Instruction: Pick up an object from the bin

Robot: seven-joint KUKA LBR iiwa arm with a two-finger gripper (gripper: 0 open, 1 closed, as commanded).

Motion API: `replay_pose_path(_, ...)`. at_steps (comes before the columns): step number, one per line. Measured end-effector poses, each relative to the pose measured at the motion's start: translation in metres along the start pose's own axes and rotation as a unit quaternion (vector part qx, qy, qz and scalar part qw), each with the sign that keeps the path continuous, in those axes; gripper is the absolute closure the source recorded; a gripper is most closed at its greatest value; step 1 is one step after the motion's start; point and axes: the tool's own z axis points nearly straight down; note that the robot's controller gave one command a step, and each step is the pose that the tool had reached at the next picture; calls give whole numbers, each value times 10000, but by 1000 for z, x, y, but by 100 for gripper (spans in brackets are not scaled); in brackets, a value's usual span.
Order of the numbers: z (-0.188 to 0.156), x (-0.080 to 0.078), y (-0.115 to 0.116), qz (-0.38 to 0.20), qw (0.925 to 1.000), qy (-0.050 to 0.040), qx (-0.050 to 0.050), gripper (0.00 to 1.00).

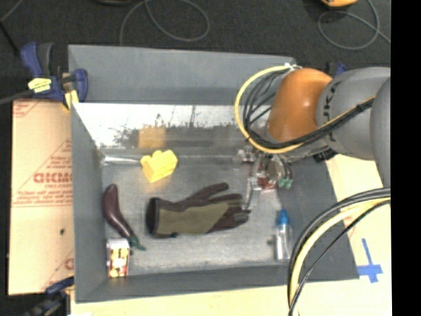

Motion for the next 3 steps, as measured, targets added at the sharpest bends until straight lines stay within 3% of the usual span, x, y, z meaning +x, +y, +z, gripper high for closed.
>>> replay_pose_path(1, 11, 28, 16, -67, 10000, -67, -11, 0)
replay_pose_path(2, 26, 64, 59, 307, 9995, -14, -4, 100)
replay_pose_path(3, 26, 64, 59, 303, 9995, -14, -3, 100)
